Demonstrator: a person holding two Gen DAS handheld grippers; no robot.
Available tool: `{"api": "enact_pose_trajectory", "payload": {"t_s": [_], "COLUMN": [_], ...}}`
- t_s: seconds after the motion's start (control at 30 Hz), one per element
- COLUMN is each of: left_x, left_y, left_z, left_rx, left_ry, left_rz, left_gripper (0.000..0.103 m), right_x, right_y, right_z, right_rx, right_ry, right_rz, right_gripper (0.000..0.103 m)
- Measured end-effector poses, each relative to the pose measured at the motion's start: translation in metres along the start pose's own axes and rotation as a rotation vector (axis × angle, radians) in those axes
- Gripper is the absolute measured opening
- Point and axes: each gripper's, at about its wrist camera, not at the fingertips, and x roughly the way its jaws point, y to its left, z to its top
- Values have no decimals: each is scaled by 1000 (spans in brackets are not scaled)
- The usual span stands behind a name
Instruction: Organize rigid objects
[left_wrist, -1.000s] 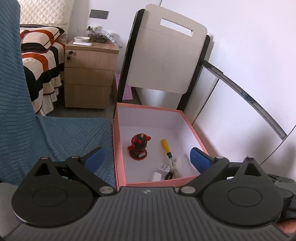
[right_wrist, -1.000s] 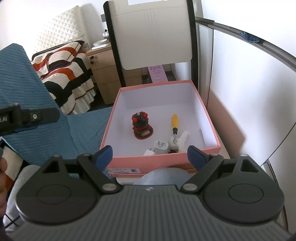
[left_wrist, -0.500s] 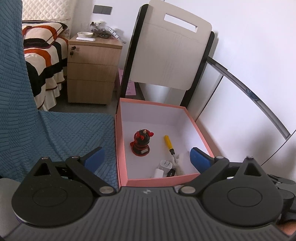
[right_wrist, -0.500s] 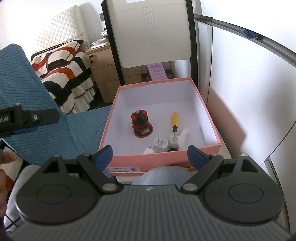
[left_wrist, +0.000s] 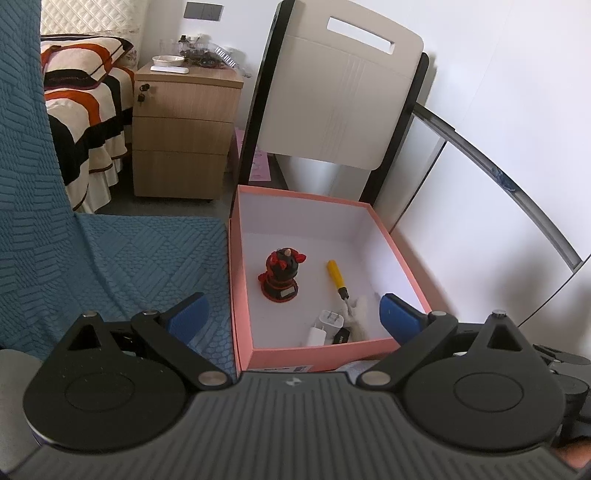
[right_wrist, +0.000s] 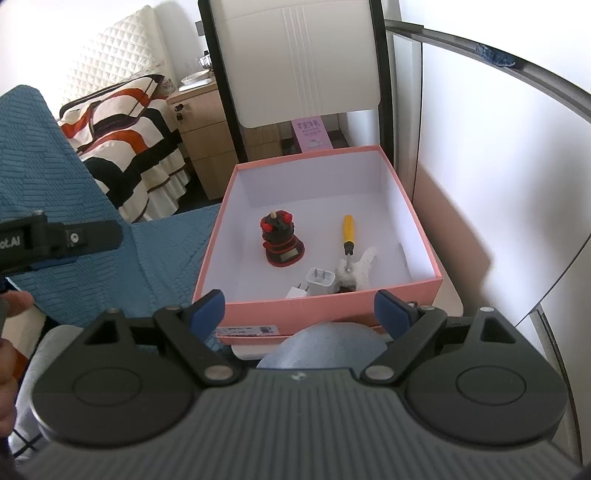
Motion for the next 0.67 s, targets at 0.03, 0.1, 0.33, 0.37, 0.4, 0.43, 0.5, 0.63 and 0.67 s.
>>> {"api": "enact_pose_trajectory", "payload": {"t_s": [0.03,0.1,0.33,0.37,0.4,0.43,0.5,0.63,0.67], "left_x": [0,1,4,4,5,5,5,5,5], "left_y": [-1,-2,0,1,1,1,1,0,1], "left_z": [0,0,-1,-1,-1,-1,-1,-1,-1], "left_rx": [3,6,-8,-10,-10,-10,-10,-7,-7], "left_ry": [0,1,12,12,12,12,11,14,15], "left_rz": [3,6,0,0,-1,-1,-4,-8,-8], "left_gripper": [100,100,100,100,100,100,100,100,100], "right_x": [0,0,1,1,2,2,3,3,3], "right_y": [0,0,1,1,1,1,0,0,0], "right_z": [0,0,-1,-1,-1,-1,-1,-1,-1], "right_rx": [-2,-5,-4,-4,-4,-3,-2,-2,-3], "right_ry": [-2,-3,5,6,7,10,11,11,10], "right_rz": [-1,-3,-4,-5,-5,-6,-5,-5,-5], "right_gripper": [89,89,89,89,89,89,89,89,89]}}
